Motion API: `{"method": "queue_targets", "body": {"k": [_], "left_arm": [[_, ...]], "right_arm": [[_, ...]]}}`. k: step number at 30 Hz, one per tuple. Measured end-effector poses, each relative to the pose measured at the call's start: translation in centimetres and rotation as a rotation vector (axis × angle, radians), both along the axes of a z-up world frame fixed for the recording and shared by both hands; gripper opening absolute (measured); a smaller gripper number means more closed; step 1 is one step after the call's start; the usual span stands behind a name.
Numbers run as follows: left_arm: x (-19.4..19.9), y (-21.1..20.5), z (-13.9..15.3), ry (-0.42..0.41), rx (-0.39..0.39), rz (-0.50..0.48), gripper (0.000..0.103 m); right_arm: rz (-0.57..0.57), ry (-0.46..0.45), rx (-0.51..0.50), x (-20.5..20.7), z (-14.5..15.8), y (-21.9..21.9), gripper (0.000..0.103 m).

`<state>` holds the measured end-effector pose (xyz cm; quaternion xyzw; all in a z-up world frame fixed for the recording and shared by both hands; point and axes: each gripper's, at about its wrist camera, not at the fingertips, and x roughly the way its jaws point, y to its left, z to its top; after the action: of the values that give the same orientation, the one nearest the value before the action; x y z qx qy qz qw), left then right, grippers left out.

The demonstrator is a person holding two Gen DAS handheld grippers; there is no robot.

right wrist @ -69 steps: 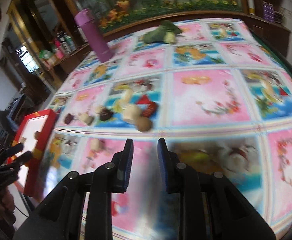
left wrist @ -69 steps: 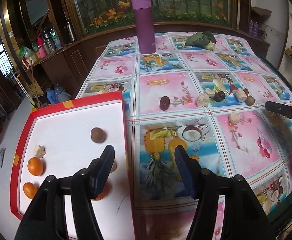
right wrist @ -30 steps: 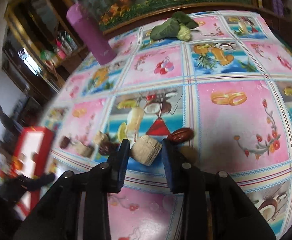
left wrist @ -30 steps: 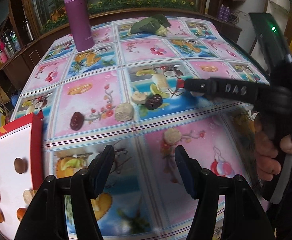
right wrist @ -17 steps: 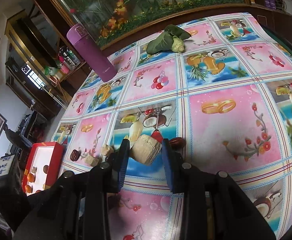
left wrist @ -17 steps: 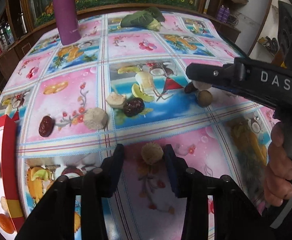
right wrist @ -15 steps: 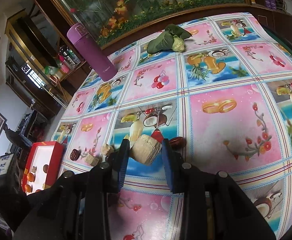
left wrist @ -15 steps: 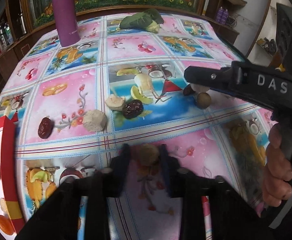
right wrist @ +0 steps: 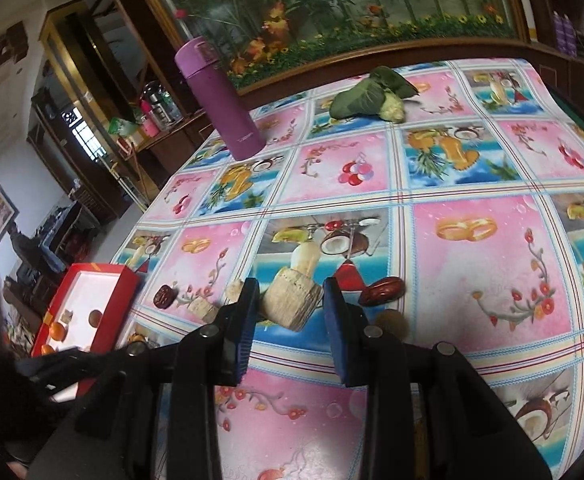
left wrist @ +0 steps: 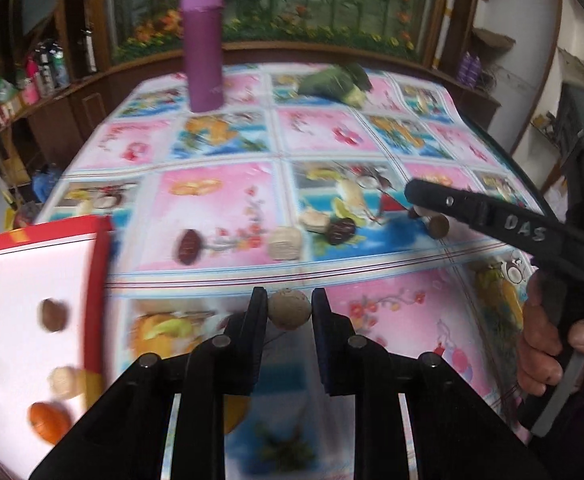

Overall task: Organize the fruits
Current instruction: 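Grasp a beige square piece with the right tool while the left grasps a beige round piece, then carry both beige pieces over the white tray and open both tools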

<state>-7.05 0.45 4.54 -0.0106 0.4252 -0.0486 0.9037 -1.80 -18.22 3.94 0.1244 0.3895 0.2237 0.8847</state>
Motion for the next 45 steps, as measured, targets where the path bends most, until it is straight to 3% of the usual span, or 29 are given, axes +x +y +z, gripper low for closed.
{"method": "queue_targets", "body": {"k": [9,20,26,32,45], "left_arm": [[-3.2,5.2,2.4,-0.078,-0.021,0.09,0.021],[-7.7,16.7,4.5,-0.163,-0.005,0.344,0.021],[-9.3,20.1,2.0,-0.108,-0.001,0.394,0.021],[-10.0,21.1,0.2,-0.072,-0.012,0.388,0.021],[-10.5,23.1,-1.8,-0.017,-0.005,0.423,0.021]], "right_arm": [[-0.03,-0.003,-0.05,-0.9,-0.8,1.9,0.035],[0.219,-0.026,0.031,-5.4,1.8,14.2,0.035],[0.379,-0.065,-0.021,-7.4,3.5,22.8,0.035],[0.466,-0.028,-0.072,-7.4,2.8,29.2,0.035],[0.51,0.095,-0.172,-6.7,-1.1,34.8,0.035]]}}
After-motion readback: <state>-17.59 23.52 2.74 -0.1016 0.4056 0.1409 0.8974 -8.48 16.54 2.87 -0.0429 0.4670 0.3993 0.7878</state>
